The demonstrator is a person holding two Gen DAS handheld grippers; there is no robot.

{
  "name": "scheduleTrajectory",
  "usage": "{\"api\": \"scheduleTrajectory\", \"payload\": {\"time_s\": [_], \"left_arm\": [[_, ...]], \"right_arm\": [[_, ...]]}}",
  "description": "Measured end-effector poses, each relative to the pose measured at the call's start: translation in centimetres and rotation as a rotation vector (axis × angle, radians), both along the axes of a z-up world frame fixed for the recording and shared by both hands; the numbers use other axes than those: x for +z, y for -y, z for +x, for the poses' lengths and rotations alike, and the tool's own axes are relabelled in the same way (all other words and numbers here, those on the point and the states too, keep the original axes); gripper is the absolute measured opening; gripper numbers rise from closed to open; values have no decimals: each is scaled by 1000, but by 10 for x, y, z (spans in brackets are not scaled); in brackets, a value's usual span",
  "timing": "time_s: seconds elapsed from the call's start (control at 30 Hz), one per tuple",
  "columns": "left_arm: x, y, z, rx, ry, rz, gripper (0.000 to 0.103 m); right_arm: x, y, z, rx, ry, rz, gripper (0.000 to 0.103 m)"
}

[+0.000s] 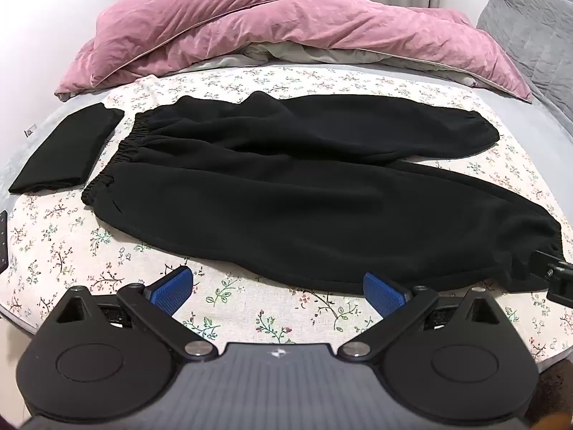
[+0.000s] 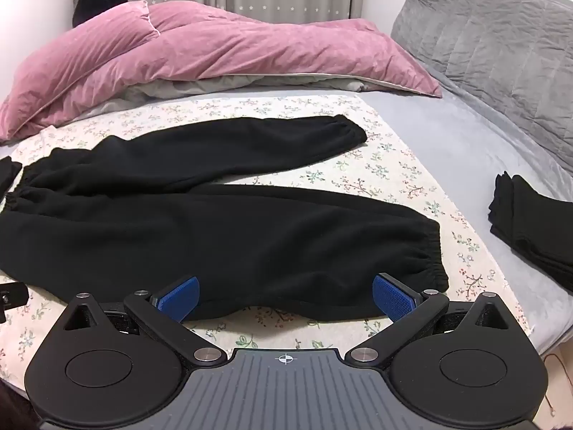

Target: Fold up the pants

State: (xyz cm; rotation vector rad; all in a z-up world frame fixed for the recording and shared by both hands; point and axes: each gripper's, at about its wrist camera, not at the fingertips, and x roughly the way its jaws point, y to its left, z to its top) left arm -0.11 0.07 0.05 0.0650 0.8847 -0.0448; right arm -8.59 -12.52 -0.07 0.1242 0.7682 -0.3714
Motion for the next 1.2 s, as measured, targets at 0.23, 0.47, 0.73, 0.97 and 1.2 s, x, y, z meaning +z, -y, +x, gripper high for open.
{"api": "scheduleTrajectory", "payload": {"time_s": [0.23,0.47,0.73,0.97,1.2], "left_arm": [[3,-5,-2,-14,-2,1,103],[0,0,-2,-7,-9,4,103],[-1,0,-1,-9,-9,3,103],[-1,0,-1,-9,-10,3,103],[-1,2,-1,-12,-12,5,103]], "right_arm": [[2,-4,1,-8,-6,-21,103],[2,-13,0,12,-9,-11,103],[2,-5,-1,24,-2,7,103],[2,-6,-2,22,0,7,103],[2,-3,-2,21,2,8,103]]}}
